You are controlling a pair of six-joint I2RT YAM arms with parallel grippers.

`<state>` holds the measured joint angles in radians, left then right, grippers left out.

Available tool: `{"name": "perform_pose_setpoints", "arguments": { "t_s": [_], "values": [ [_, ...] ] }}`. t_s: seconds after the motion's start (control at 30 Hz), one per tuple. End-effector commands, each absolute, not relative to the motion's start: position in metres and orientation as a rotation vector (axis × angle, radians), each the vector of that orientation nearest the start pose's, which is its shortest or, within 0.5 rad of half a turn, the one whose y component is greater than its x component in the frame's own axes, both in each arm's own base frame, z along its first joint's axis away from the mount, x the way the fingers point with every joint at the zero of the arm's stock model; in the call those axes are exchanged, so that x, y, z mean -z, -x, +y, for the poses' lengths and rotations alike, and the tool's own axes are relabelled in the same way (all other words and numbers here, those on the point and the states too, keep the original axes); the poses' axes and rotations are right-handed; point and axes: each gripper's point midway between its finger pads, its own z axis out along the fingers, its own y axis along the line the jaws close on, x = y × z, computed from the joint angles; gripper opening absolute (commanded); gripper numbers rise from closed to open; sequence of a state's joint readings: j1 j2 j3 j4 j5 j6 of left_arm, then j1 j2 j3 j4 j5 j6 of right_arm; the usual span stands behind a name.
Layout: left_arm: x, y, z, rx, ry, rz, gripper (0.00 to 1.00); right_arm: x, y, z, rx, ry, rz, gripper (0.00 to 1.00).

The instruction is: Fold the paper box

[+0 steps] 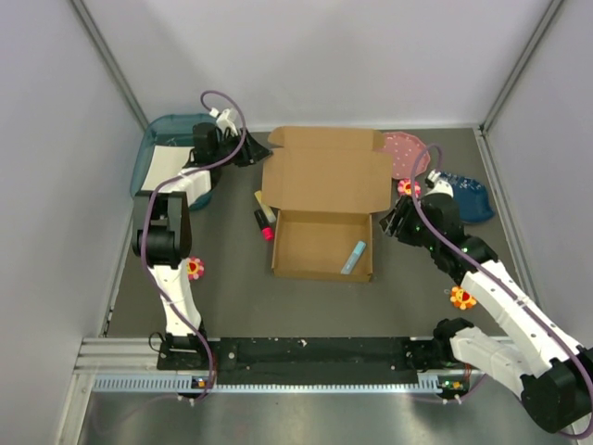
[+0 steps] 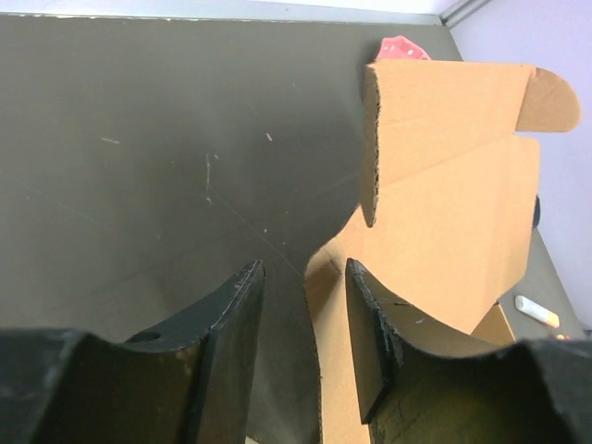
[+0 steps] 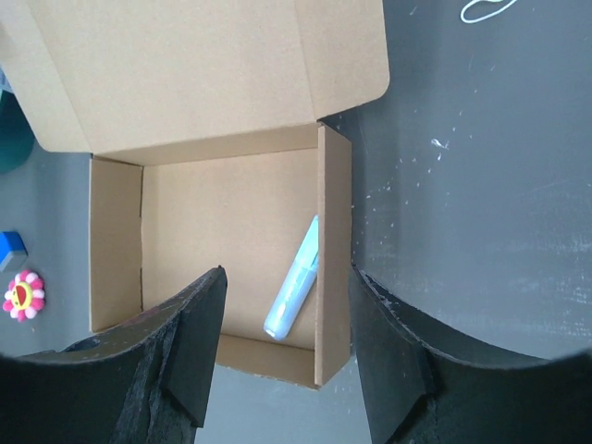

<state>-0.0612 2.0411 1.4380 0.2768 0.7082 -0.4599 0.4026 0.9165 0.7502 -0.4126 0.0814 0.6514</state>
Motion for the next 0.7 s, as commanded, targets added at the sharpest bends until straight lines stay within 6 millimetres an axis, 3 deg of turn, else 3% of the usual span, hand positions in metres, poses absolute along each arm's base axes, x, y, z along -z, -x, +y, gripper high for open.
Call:
{"name": "perform_pose_setpoints", "arguments": {
  "t_s": [0.0, 0.33, 0.43, 0.47, 0.53, 0.57, 0.67],
  "values": [
    [-0.183, -0.537, -0.173, 1.107, -0.187, 1.858, 0.44, -0.208, -0.284, 0.13, -0.556, -0.328, 2.087, 0.56],
    [-0.189, -0.515, -0.178, 1.159, -0.251, 1.823, 0.16, -0.213, -0.302, 0.115, -0.446, -0.384, 2.059, 0.56],
    [-0.191, -0.509, -0.18, 1.171, -0.26, 1.813, 0.09, -0.223, -0.319, 0.105, -0.356, -0.381, 2.024, 0.56],
    [-0.192, -0.508, -0.18, 1.175, -0.259, 1.81, 0.07, -0.238, -0.33, 0.105, -0.339, -0.367, 1.971, 0.56],
    [-0.196, -0.503, -0.183, 1.179, -0.274, 1.797, 0.04, -0.236, -0.348, 0.102, -0.268, -0.309, 1.971, 0.56],
    [-0.198, -0.5, -0.184, 1.173, -0.283, 1.792, 0.03, -0.251, -0.359, 0.103, -0.267, -0.289, 1.947, 0.56],
    [-0.202, -0.49, -0.192, 1.161, -0.326, 1.782, 0.0, -0.26, -0.385, 0.095, -0.217, -0.219, 1.965, 0.58]
  ]
}}
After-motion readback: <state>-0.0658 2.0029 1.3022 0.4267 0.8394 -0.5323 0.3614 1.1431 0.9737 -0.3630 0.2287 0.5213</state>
